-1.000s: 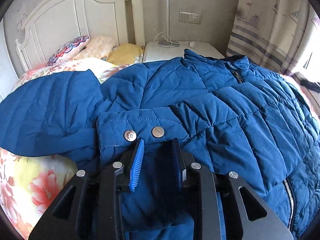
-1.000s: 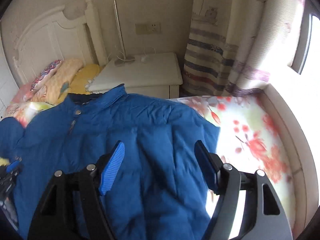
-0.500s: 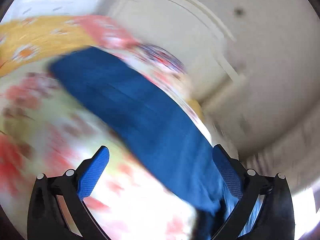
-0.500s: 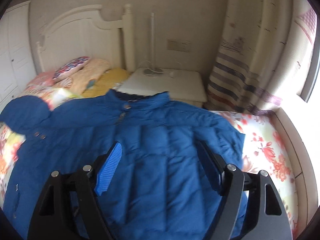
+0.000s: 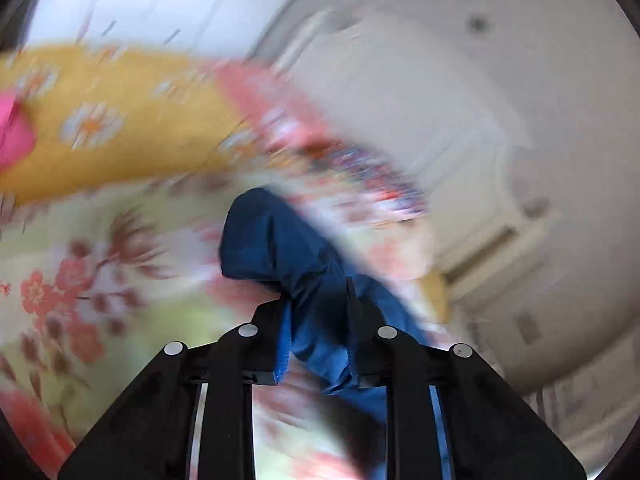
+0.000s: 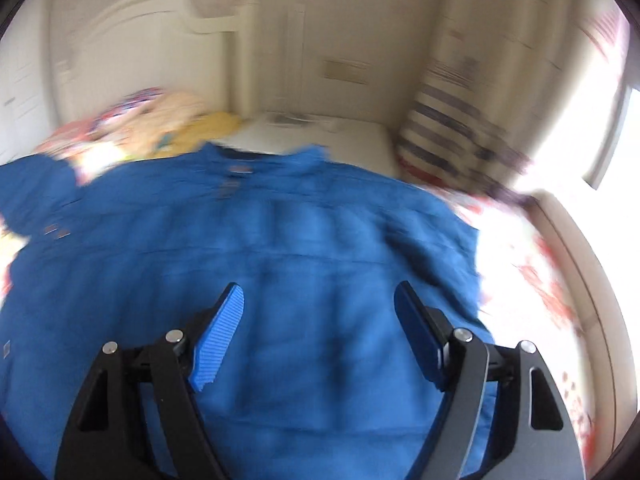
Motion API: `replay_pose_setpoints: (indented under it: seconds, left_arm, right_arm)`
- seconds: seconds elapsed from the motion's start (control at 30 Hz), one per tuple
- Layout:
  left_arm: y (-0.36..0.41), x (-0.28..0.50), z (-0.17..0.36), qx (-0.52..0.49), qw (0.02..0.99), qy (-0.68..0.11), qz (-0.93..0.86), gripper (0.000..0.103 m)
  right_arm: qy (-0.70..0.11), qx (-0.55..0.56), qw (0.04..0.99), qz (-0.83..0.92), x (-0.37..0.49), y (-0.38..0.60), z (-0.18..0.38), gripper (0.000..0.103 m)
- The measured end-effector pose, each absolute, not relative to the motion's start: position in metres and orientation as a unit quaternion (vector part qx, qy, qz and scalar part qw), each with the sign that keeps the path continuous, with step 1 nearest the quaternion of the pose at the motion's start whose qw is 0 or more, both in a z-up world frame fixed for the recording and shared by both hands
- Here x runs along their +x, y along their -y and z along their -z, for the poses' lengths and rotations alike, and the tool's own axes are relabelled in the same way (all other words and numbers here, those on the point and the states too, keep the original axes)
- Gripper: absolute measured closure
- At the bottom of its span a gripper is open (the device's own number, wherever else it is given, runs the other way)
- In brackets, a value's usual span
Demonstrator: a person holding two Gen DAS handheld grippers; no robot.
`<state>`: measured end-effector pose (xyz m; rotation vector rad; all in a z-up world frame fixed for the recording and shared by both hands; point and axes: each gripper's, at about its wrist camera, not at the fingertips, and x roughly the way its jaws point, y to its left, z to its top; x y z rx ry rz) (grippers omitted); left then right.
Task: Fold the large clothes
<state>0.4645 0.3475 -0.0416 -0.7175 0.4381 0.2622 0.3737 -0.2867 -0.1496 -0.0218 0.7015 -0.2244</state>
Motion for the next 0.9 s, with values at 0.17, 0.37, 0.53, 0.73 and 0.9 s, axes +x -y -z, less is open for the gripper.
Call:
replay_pose_setpoints:
  seconds: [0.17, 0.37, 0.53, 0.73, 0.9]
  left_arm:
    - [-0.2, 0.446, -0.044, -0.265, 0.948, -0.169, 0.059, 0.085]
    - [0.016, 0.416, -0.058, -0.152, 0.927, -0.21, 0.27, 0.085]
    - [0.163, 0.4, 0.04, -0.034, 0.9, -0.296, 0.319, 0.085]
    - [0.211, 0.393, 0.143, 0.041, 0.862, -0.399, 0.311, 0.085]
    - [0.131, 0.368, 0.09, -0.024, 0.893, -0.33, 0.306, 0.068]
  right_arm:
    - [-0.408, 0.038, 0.908, 0.084, 0.385, 0.318, 0.183, 0.025]
    - [-0.305, 0.096, 0.941, 0.109, 0.329, 0.332, 0.136, 0.026]
    - [-0.253, 0.105, 0.952, 0.139, 0.27, 0.364, 0.103, 0.026]
    - [-0.261, 0.115, 0.945, 0.161, 0.232, 0.401, 0.103, 0.026]
    - [-0.276, 0.141, 0.942, 0.13, 0.239, 0.401, 0.114, 0.026]
